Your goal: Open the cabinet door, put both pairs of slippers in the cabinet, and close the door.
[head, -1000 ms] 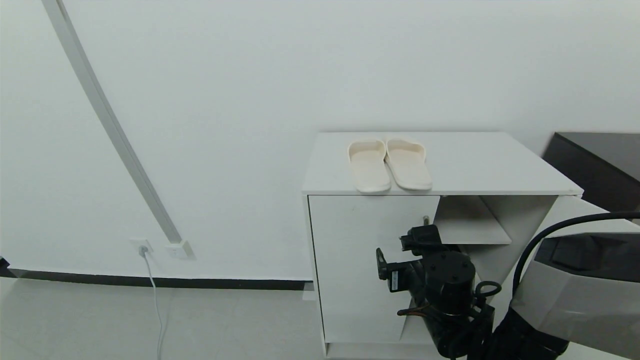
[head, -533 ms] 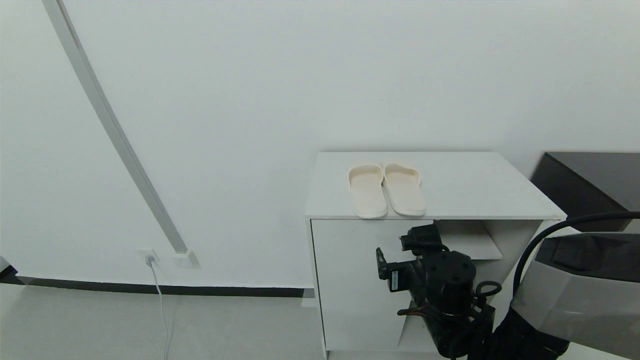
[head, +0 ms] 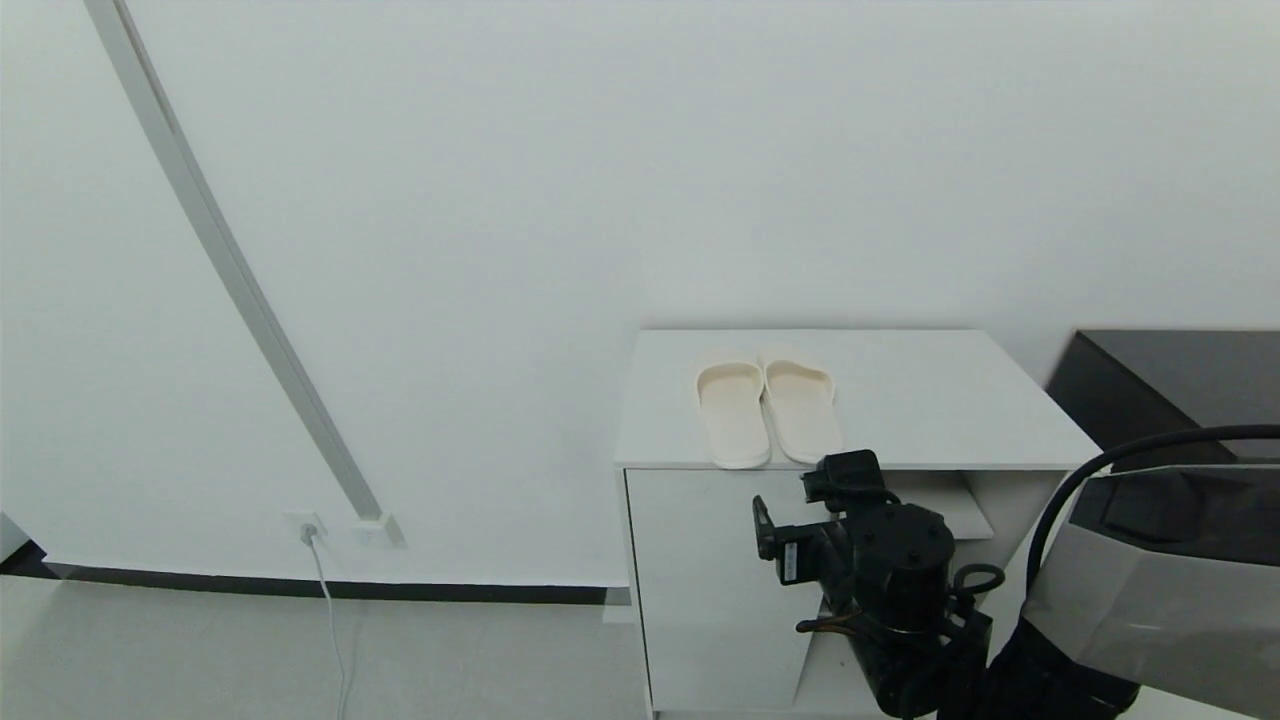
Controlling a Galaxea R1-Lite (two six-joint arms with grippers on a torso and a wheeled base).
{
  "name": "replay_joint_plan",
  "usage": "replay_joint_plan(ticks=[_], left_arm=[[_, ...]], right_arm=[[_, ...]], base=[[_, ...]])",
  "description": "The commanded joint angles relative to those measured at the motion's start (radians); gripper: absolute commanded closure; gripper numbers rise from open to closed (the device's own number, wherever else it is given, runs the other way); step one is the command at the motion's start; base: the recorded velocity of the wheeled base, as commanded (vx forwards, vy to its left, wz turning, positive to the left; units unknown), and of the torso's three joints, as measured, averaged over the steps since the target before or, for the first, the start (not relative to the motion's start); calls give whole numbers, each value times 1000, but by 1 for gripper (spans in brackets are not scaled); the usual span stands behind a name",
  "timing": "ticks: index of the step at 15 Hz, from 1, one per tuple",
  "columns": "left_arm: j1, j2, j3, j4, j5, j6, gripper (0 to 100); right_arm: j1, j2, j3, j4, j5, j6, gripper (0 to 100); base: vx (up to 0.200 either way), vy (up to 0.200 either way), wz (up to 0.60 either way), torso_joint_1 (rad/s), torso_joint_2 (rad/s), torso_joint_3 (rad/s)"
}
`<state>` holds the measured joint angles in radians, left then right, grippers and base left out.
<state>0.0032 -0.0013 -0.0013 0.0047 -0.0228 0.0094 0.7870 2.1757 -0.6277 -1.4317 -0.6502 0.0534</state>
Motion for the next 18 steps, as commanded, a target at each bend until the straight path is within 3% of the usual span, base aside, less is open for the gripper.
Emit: replay_joint_plan(ticks=[1, 5, 9, 10, 14, 16, 18], left_arm=[[0, 1, 1, 0, 0, 0, 100], [0, 1, 0, 0, 0, 1, 100], [0, 1, 1, 0, 0, 4, 100], [0, 1, 0, 0, 0, 4, 100], [0, 1, 1, 0, 0, 3, 100], [0, 1, 1, 0, 0, 3, 100], [0, 1, 0, 0, 0, 3, 100]], right_arm=[[0, -1, 2, 0, 0, 0, 0], [-37, -4, -6, -13, 52, -40, 0], [-61, -13, -135, -21, 98, -110, 0], [-77, -45, -193, 117, 96, -96, 0], [-66, -185, -429, 702, 90, 163, 0], [-60, -194, -492, 798, 67, 194, 0], [-60, -182, -486, 798, 61, 195, 0]], base=[[0, 0, 0, 178, -364, -198], [0, 0, 0, 156, -350, -188], [0, 0, 0, 14, -24, -13], [0, 0, 0, 0, 0, 0], [0, 0, 0, 0, 0, 0], [100, 0, 0, 4, 1, 1], [200, 0, 0, 0, 0, 0]])
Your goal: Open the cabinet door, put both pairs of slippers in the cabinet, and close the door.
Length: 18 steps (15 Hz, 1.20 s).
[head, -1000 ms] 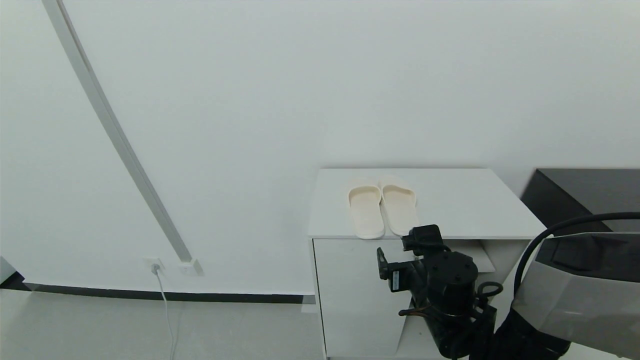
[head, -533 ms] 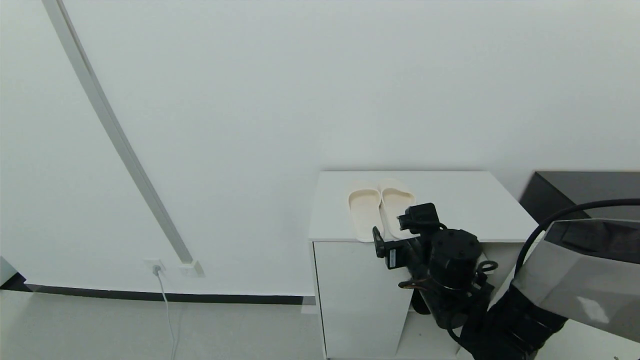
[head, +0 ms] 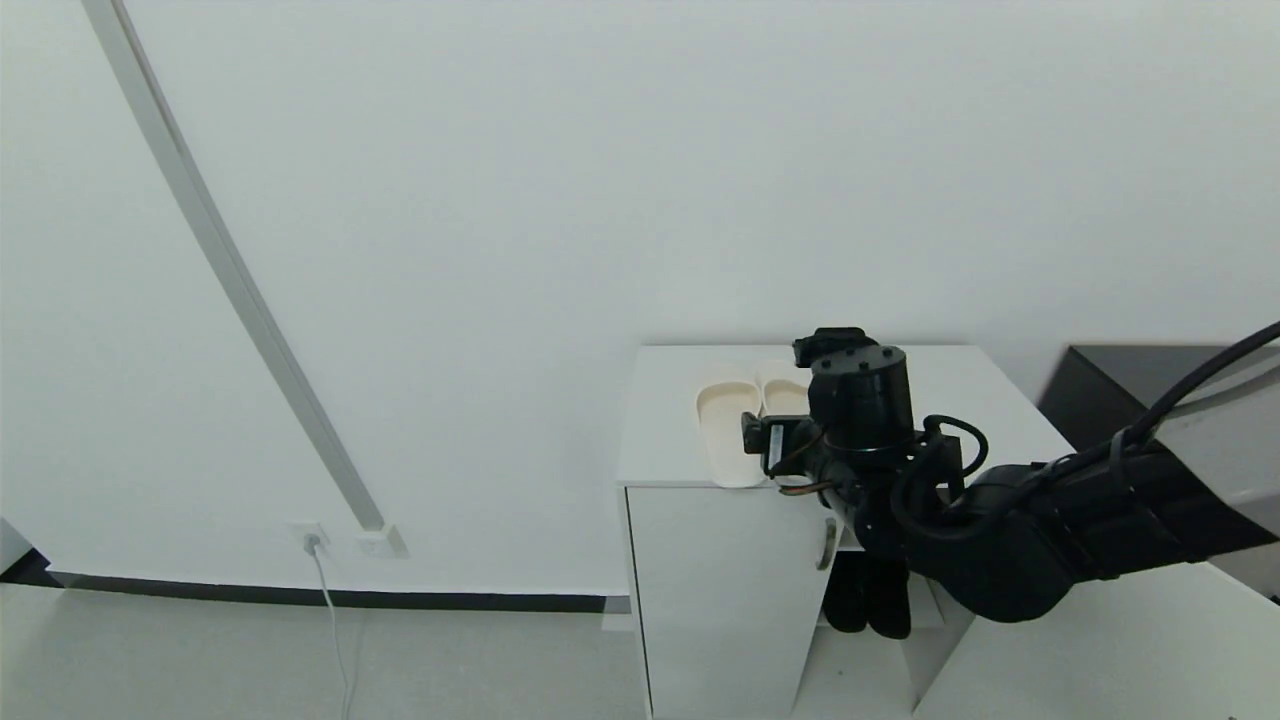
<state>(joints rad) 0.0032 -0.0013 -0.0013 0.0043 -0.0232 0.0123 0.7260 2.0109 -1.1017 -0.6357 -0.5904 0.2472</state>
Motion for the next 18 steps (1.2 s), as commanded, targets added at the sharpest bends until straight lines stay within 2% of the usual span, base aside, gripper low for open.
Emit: replay_joint_plan(ticks=[1, 5, 10, 14, 18], left_arm=[[0, 1, 0, 0, 0, 0, 100], [0, 1, 1, 0, 0, -2, 100], [0, 1, 1, 0, 0, -3, 100], [0, 1, 1, 0, 0, -3, 100], [0, 1, 1, 0, 0, 0, 100]], right_arm=[[0, -6, -6, -1, 0, 3, 0], [35, -1, 69, -1, -5, 44, 0], [39, 62, 80, -41, -17, 63, 0], [20, 166, 26, -73, -9, 61, 0], [-46, 290, -99, -122, 34, 27, 0]], base=[[200, 0, 0, -12, -17, 7], [200, 0, 0, 12, 4, -1], [0, 0, 0, 0, 0, 0], [0, 0, 0, 0, 0, 0], [0, 0, 0, 0, 0, 0]])
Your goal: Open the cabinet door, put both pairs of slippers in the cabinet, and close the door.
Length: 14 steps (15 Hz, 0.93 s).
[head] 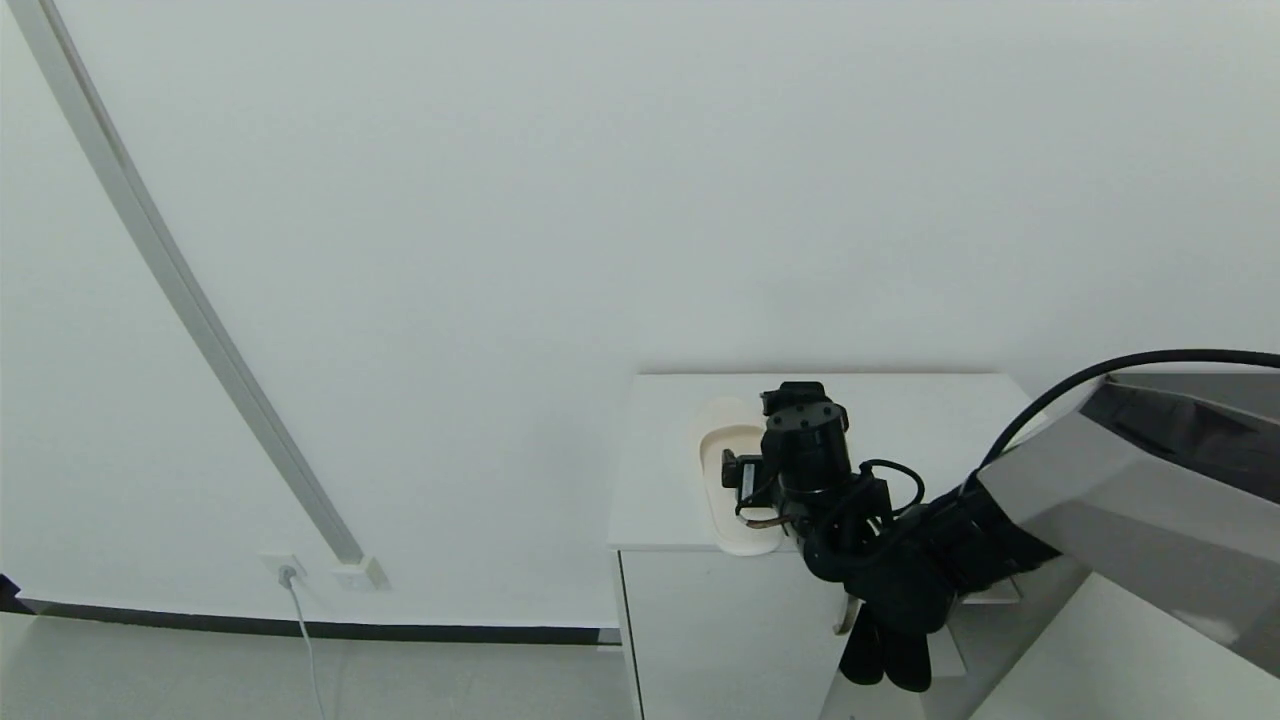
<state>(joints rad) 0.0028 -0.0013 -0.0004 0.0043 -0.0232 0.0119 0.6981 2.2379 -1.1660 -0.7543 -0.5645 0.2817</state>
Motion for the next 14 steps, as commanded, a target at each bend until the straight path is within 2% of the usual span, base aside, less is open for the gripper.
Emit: replay_joint_plan(ticks=[1, 5, 10, 11, 14], left_arm=[[0, 1, 0, 0, 0, 0, 100], [0, 1, -1, 0, 0, 0, 100], [0, 1, -1, 0, 0, 0, 100], [0, 1, -1, 0, 0, 0, 100], [0, 1, -1, 0, 0, 0, 100]], right_arm=[[-25, 72, -50, -5, 9, -9, 0], [-60, 131, -161, -5, 28, -50, 0], [-69, 137, -178, -5, 44, -50, 0], [-69, 143, -179, -5, 44, -50, 100], [-71, 143, -178, -7, 44, -50, 100]], base=[[0, 0, 0, 0, 0, 0], [0, 0, 0, 0, 0, 0], [0, 0, 0, 0, 0, 0], [0, 0, 0, 0, 0, 0], [0, 0, 0, 0, 0, 0]])
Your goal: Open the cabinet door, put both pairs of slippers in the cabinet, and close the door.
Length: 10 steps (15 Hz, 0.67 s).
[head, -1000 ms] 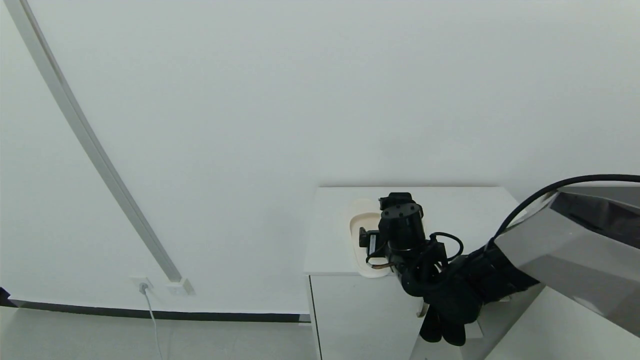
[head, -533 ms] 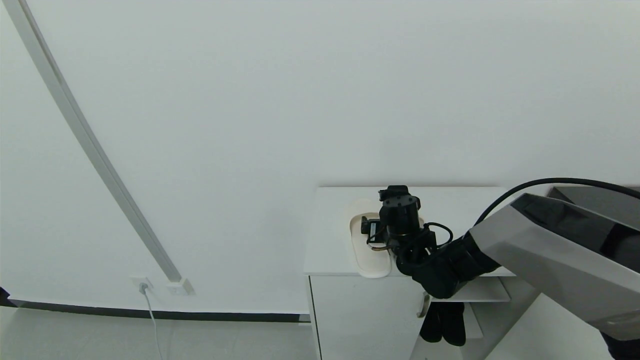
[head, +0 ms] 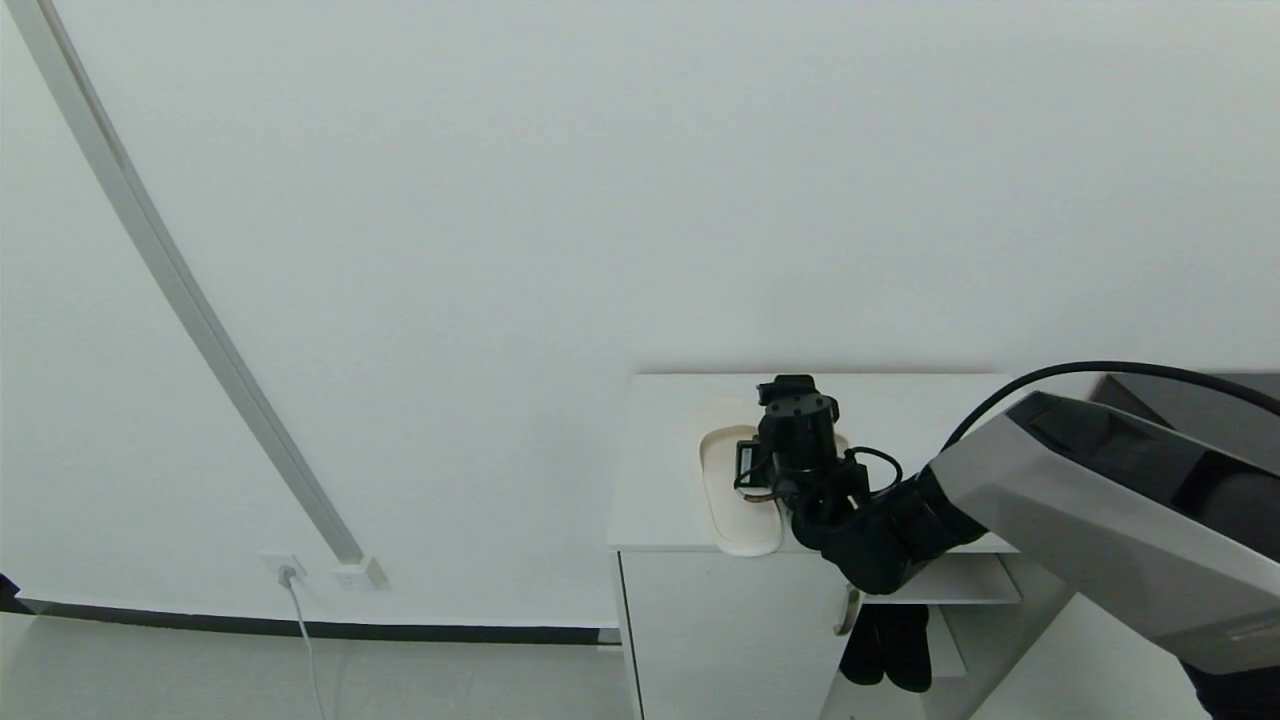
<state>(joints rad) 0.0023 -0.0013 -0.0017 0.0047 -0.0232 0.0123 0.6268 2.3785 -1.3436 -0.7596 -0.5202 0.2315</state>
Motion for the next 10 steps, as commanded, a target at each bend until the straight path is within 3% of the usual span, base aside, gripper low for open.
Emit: replay_joint_plan(ticks=[1, 7, 10], left_arm=[[1, 1, 0, 0, 0, 0, 100], [1, 1, 0, 0, 0, 0, 100], [1, 1, 2, 0, 0, 1, 100]], right_arm=[[2, -2, 1, -1, 0, 0, 100], [7, -48, 26, -1, 0, -1, 100], [34, -122, 132, -43, 32, -20, 100]], base=[[0, 0, 0, 0, 0, 0], [0, 0, 0, 0, 0, 0], [0, 0, 0, 0, 0, 0]])
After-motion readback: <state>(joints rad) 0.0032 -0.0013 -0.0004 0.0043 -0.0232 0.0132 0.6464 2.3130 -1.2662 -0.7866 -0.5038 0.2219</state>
